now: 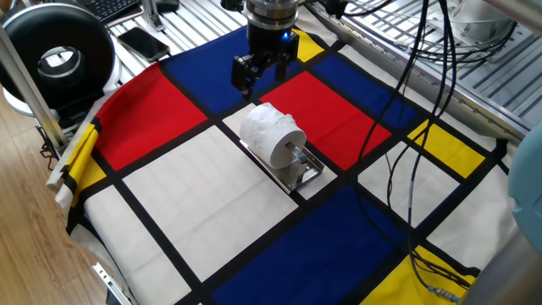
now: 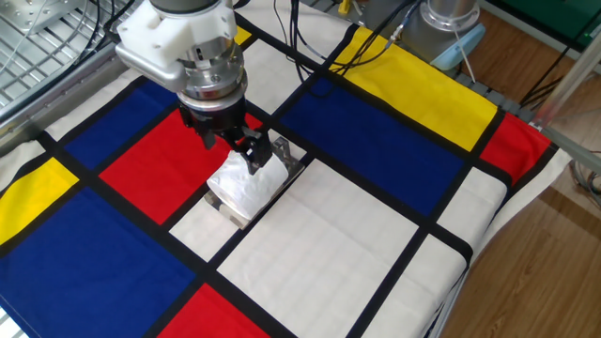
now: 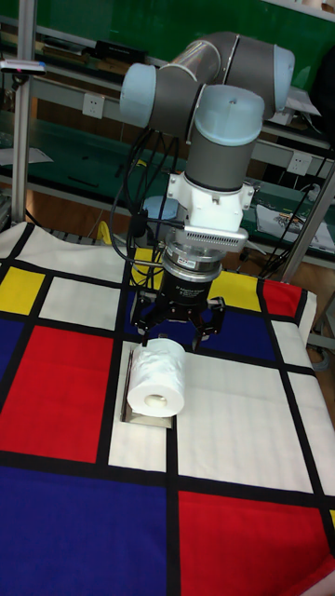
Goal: Take the roll of paper down from the shelf
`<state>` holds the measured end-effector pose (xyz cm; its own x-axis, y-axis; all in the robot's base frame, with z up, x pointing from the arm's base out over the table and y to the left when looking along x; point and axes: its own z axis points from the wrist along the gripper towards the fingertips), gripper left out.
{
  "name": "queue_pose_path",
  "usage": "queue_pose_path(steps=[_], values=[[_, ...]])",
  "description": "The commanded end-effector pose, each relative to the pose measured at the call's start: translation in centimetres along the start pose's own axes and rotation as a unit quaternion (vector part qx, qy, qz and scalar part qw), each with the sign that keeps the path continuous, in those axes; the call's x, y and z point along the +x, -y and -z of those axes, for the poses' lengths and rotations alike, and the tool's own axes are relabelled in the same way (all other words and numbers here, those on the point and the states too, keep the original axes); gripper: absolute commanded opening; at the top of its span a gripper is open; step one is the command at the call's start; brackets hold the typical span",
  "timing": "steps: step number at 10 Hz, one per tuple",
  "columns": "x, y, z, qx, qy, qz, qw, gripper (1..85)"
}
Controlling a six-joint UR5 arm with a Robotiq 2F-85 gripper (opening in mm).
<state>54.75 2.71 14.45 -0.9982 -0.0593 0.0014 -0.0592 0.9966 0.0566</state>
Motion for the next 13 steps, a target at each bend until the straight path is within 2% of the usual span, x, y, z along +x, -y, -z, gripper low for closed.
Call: queue_pose_path(steps=[1, 3, 6, 8, 10, 13], values=[[0.5, 0.1, 0.0, 0.0, -0.01, -0.008, 0.9999, 79.0], [0.4, -0.4, -0.5, -0.003, -0.008, -0.015, 0.9999, 79.0], [0.3, -0.8, -2.8, -0.003, 0.007, -0.022, 0.9997, 79.0], [-0.2, -0.4, -2.6, -0.002, 0.013, -0.017, 0.9998, 80.0], [0.9, -0.5, -2.6, -0.004, -0.008, -0.015, 0.9998, 80.0], [1.0, -0.4, -2.6, -0.002, -0.011, -0.02, 0.9997, 80.0]])
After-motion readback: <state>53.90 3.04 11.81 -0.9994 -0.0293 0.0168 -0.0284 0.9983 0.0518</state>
